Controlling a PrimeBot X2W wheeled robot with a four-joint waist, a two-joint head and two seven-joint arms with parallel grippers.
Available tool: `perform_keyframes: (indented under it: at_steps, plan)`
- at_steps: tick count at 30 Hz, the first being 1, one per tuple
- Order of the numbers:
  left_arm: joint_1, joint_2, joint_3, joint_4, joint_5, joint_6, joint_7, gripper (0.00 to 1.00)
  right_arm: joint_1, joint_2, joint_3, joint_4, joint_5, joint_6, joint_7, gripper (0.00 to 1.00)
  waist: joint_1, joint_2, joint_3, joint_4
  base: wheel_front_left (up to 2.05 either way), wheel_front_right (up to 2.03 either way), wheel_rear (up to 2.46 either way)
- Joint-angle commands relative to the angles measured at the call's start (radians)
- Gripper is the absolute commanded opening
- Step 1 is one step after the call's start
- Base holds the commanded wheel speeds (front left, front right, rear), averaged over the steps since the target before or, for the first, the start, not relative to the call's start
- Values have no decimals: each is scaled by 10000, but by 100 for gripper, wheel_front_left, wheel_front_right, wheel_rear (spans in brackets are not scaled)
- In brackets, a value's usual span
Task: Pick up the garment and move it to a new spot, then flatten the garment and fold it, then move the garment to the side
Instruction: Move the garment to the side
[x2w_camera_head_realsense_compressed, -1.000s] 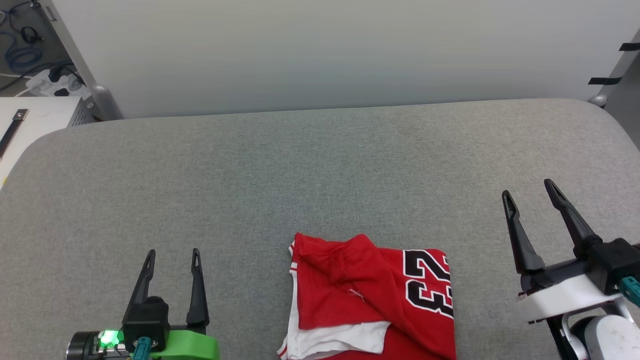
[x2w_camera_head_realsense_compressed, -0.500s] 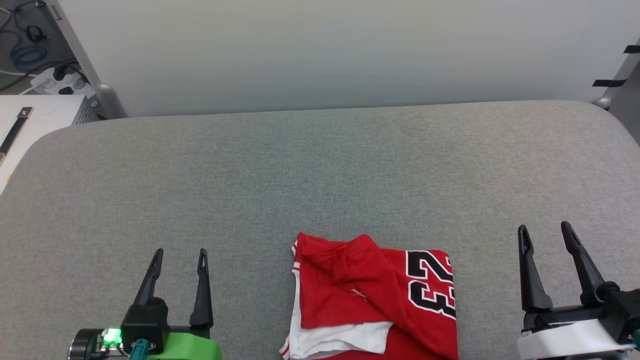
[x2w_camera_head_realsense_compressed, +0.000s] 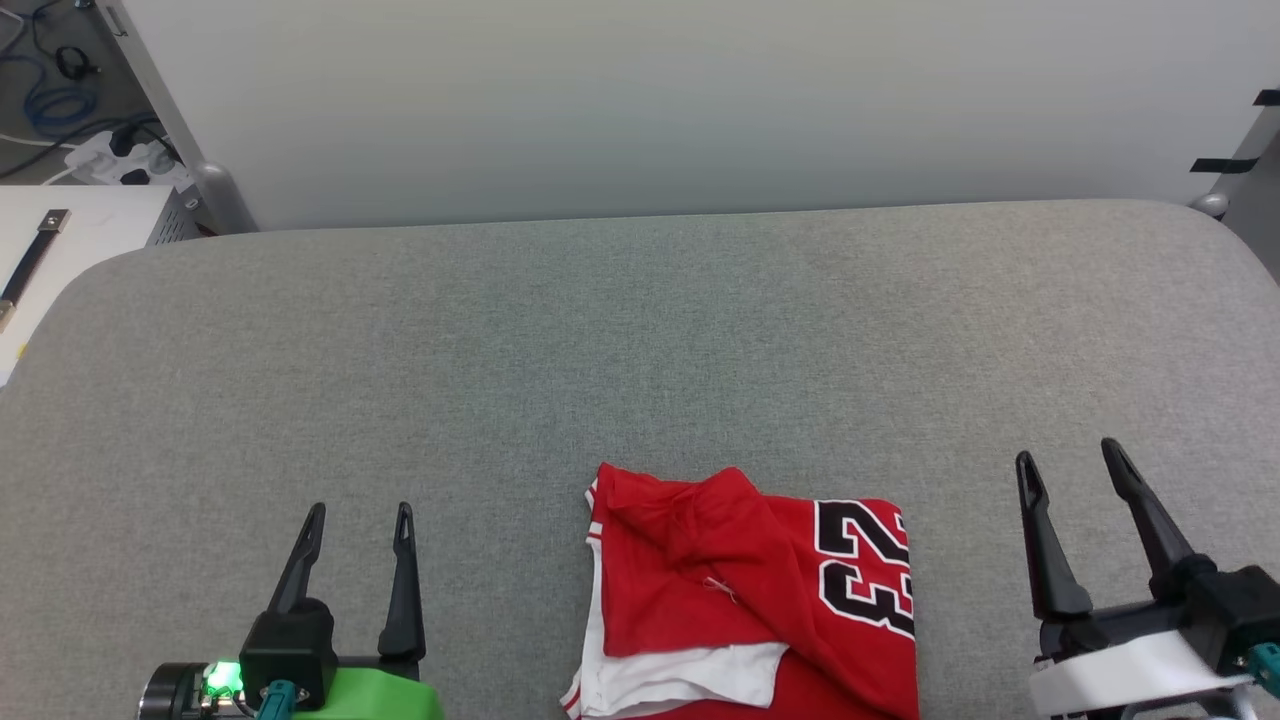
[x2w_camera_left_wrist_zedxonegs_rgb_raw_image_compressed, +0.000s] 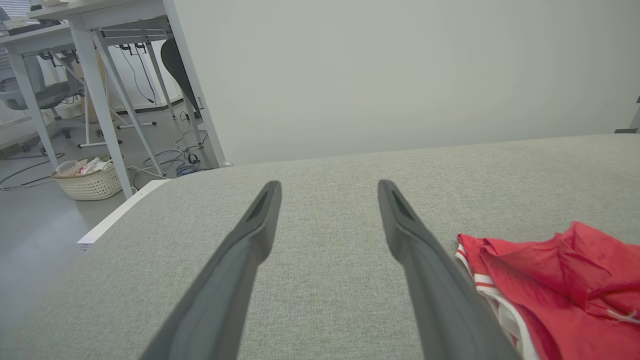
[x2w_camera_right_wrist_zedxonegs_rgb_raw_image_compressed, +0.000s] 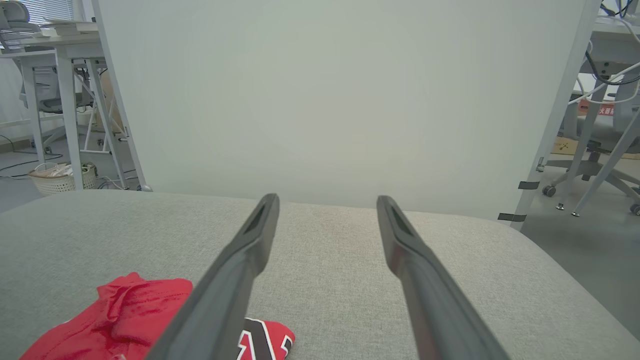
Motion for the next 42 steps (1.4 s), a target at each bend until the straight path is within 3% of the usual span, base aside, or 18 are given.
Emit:
perform_keyframes:
  at_steps: [1,6,9,16,21,24,31,42]
  plan:
    - [88,-81,46,36,51,-25,-59,100,-397,-217,62,81,56,-7,-60,100,1,0,18,6,0,0,0]
    - [-53,-111,18,89,143,-27,-59,100,-1536,-1061,487,338,794,-7,368,100,1,0,134,101,0,0,0]
    - [-159,-134,-9,79,191,-11,-59,100,-2392,-1731,983,447,1606,-7,1345,100,1,0,239,184,0,0,0]
    - [-375,-163,-102,91,281,3,-59,100,-3862,-3166,2586,810,4733,-7,5576,100,1,0,549,376,0,0,0]
    - [-519,-204,-175,64,297,36,-59,100,-3896,-4040,3395,991,6883,-7,8768,100,1,0,757,609,0,0,0]
    - [-586,-239,-238,48,301,54,-59,100,-3723,-4282,3484,1109,7815,-7,9939,100,1,0,924,754,0,0,0]
    - [-788,-307,-374,27,318,107,-59,100,-3392,-4449,3766,1567,8634,-7,11144,100,1,0,1334,1058,0,0,0]
    - [-1149,-405,-619,60,330,186,-59,100,-3521,-3769,4202,2864,8825,-7,10693,100,1,0,2027,1375,0,0,0]
